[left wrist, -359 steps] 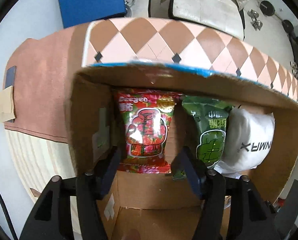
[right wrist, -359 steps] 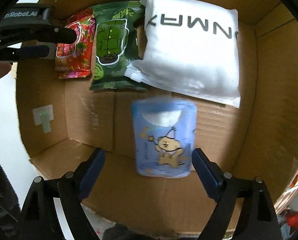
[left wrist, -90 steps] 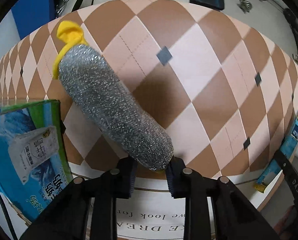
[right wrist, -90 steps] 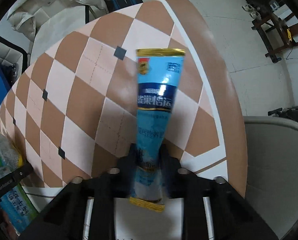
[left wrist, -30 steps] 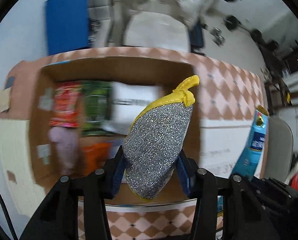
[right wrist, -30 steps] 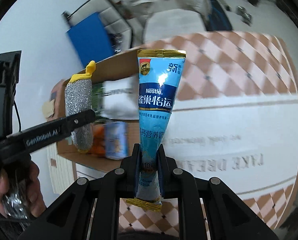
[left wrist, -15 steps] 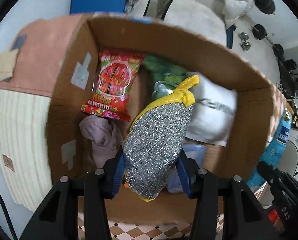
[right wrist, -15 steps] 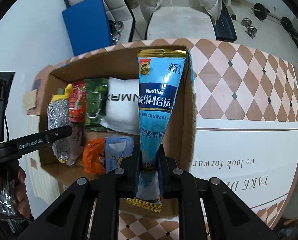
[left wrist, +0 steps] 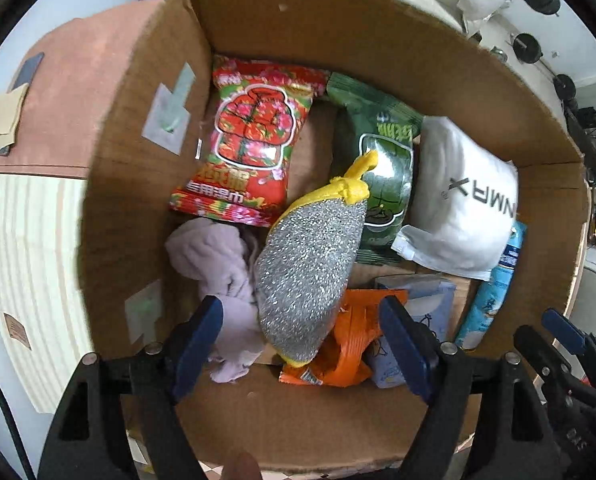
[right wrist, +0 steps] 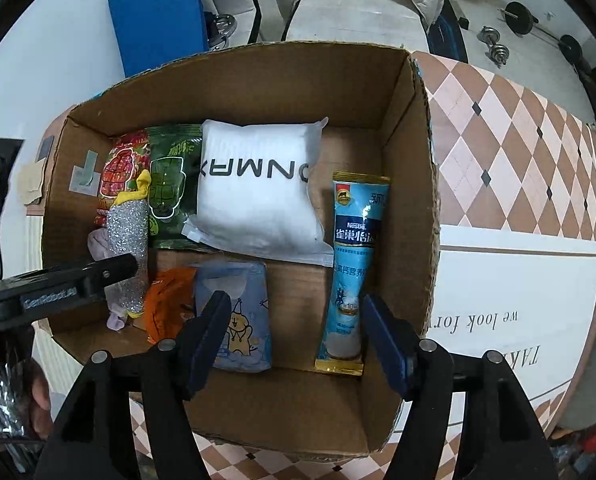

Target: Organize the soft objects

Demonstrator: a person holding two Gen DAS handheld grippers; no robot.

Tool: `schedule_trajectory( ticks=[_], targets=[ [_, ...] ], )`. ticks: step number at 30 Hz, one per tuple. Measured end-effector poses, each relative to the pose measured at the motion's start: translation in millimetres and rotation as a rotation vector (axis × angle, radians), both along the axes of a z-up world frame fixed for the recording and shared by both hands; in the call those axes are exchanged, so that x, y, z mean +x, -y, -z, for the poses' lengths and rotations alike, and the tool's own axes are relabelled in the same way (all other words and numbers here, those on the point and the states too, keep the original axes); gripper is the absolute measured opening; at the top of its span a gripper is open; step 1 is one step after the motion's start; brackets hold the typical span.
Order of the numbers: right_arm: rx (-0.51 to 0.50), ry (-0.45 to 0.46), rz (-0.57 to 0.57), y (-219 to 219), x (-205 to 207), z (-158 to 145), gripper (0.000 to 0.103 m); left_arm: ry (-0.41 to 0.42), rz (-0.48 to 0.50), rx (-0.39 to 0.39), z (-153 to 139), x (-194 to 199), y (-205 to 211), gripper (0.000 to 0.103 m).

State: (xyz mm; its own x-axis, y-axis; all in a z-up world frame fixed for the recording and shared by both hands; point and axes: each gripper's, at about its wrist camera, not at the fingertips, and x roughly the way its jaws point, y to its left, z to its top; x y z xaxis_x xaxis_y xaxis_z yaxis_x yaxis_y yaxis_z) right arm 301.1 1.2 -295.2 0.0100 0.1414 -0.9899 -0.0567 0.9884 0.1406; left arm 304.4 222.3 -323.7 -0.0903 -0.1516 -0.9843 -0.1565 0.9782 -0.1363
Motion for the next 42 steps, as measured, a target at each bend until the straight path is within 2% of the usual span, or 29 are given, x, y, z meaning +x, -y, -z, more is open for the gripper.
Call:
schedule_trajectory(
  ticks=[2, 8, 11, 13, 14, 17, 20, 26, 30, 37, 42],
  targets=[
    [-0.01, 0.004, 0.009, 0.1, -3.3, -3.4, 0.077, 0.034, -0.002, 0.031, -13.6, -5.7, -3.0, 0.08],
    [-0.021, 0.024, 0.027, -0.4, -22.1, -18.1, 0.077, 0.159, 0.007, 0.138, -57.4, -32.5, -3.2, 0.08],
    [-0.02, 0.028, 0.023, -2.4, -33.2, -25.1, 0.077, 0.199, 0.003, 0.151, -72.5, -53.9, -5.0, 0.08],
    [-0.019, 0.04, 0.023, -2.6, -41.3, -31.2, 0.077, 0.22, 0.01, 0.179, -74.0, -65.4, 0.1, 0.095],
    [-0.023, 0.045, 0.024, -2.8, -45.1, -34.1, 0.078, 0.23, 0.012, 0.19, -75.5, -67.6, 1.0, 0.097],
    [-0.038, 0.069, 0.022, -3.7, -55.0, -41.6, 0.096, 0.26, 0.012, 0.204, -78.5, -74.6, 3.9, 0.099],
    [-0.03, 0.082, 0.035, -1.2, -62.4, -48.0, 0.103, 0.279, 0.012, 0.203, -84.3, -76.9, 8.1, 0.099],
    [-0.058, 0.136, 0.066, 8.4, -78.3, -69.6, 0.103, 0.333, 0.031, 0.205, -111.8, -90.5, 21.8, 0.099],
    [-0.06, 0.189, 0.066, 15.8, -96.9, -101.7, 0.103, 0.398, 0.033, 0.2, -150.6, -107.9, 31.4, 0.099],
    [-0.039, 0.333, 0.061, 28.0, -143.6, -186.4, 0.103, 0.536, 0.046, 0.204, -230.5, -147.1, 46.7, 0.099],
    [-0.046, 0.429, 0.061, 37.0, -174.2, -240.8, 0.103, 0.597, 0.049, 0.203, -269.6, -174.5, 54.6, 0.099]
  ],
)
